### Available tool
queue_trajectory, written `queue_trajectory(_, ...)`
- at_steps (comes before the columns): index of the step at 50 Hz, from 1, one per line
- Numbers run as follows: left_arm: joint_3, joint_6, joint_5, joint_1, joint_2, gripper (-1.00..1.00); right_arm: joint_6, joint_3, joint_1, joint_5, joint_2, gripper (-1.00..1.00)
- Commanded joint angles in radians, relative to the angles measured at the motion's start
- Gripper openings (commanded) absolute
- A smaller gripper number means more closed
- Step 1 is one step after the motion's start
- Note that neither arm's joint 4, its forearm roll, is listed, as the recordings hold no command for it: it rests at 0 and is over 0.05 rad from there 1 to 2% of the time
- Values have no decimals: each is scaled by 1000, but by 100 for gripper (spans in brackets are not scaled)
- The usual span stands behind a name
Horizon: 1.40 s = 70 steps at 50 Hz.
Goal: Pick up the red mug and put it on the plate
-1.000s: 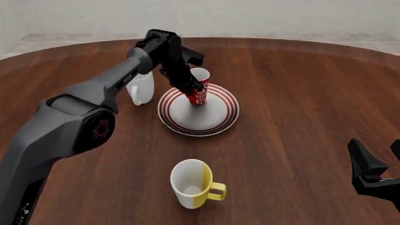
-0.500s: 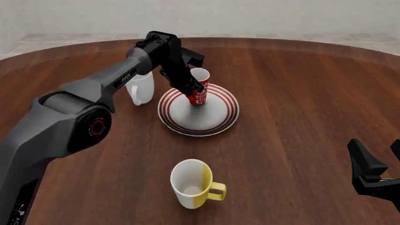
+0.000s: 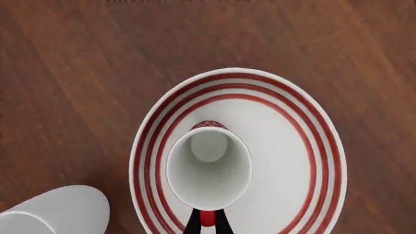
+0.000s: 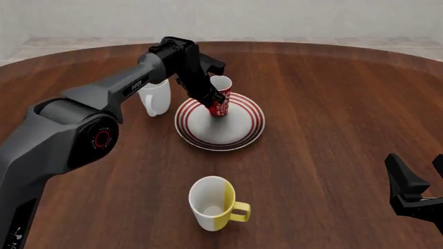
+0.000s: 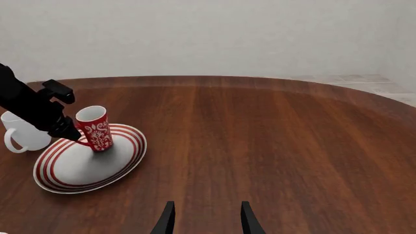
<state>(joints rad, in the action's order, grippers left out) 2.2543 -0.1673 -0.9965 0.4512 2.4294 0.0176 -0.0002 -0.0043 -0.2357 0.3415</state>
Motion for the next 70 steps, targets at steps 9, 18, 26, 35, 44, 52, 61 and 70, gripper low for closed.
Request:
queue_trajectory(9,-30,-12,-20,-1,33,100,0,0,0,0,0,100)
queue_trajectory(18,-14,-23,-30,-7,43,100,0,0,0,0,0,100)
queue_trajectory(26,-16,-30,-31,-7,46,100,0,0,0,0,0,100)
queue_trajectory(35,-57,-44,-14,-2,28,100,0,0,0,0,0,100)
queue_trajectory(44,-136,-85,20,-20,-3,100,0,0,0,0,0,100)
queue_trajectory(52,-231,-129,33,-42,-87,100,0,0,0,0,0,100)
queue_trajectory(61,-329,-179,54,-87,-157,100,0,0,0,0,0,100)
queue_trajectory(70,-420,-196,78,-87,-219,100,0,0,0,0,0,100)
